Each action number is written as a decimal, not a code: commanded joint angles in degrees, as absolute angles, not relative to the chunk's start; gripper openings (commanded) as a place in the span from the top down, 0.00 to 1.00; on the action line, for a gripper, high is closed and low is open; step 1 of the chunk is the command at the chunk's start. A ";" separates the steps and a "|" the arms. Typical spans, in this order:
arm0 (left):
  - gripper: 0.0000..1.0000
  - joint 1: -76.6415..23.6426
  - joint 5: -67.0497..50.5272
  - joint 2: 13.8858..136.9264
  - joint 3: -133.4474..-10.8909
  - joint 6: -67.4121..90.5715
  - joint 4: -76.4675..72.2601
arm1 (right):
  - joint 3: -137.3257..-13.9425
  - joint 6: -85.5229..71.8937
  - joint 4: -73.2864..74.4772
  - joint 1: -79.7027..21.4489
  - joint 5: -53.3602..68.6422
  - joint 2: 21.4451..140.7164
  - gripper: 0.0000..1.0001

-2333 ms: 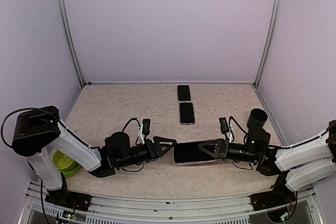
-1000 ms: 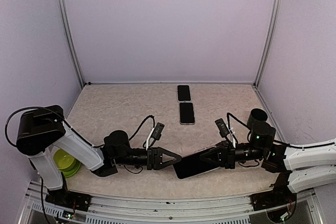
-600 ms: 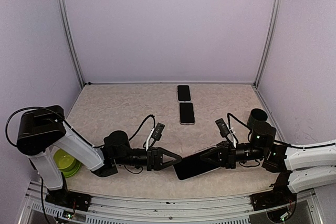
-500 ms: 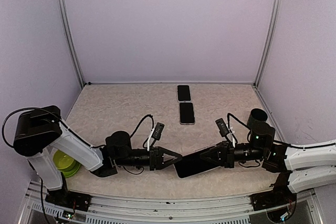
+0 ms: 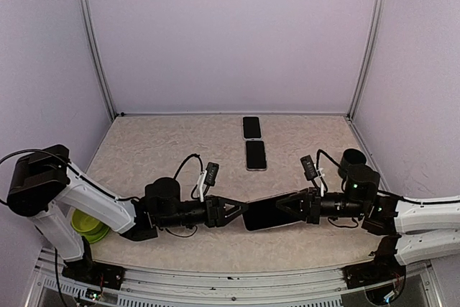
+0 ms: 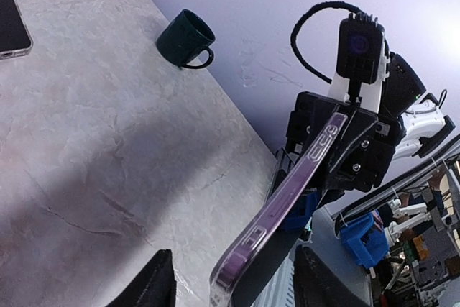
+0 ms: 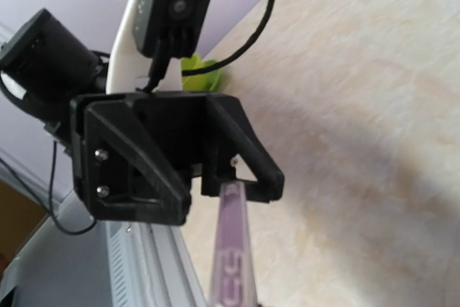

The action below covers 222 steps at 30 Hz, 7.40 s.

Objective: Put the phone into the phone case
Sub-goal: Press the corner of the phone case at the bottom left corner of the phone case, then press the corner of the phone case at the bottom right corner of the phone case, then pass from the right arm to the left, then place the phone with the phone case at the center of the board.

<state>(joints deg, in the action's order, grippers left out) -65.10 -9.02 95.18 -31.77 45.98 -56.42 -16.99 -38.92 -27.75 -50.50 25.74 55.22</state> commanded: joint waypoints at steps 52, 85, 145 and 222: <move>0.43 -62.97 -20.98 97.06 -30.25 47.02 -66.43 | -21.32 -35.45 -26.46 -50.57 26.31 50.98 1.00; 0.35 -64.57 -30.24 90.47 -44.01 17.23 -28.89 | -24.67 -33.36 -28.46 -52.18 43.63 59.65 1.00; 1.00 -59.86 4.14 104.15 -51.28 65.32 -38.85 | -27.25 -42.82 -3.60 -48.57 0.88 49.47 0.11; 0.32 -55.02 3.64 118.43 -63.89 72.31 -24.35 | -25.61 -42.78 -1.24 -47.17 -2.13 49.04 0.08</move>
<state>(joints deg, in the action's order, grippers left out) -54.83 2.79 121.08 -64.53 73.93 -26.70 -25.85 -43.38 -1.89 -47.81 -1.23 49.23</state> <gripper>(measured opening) 0.671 0.923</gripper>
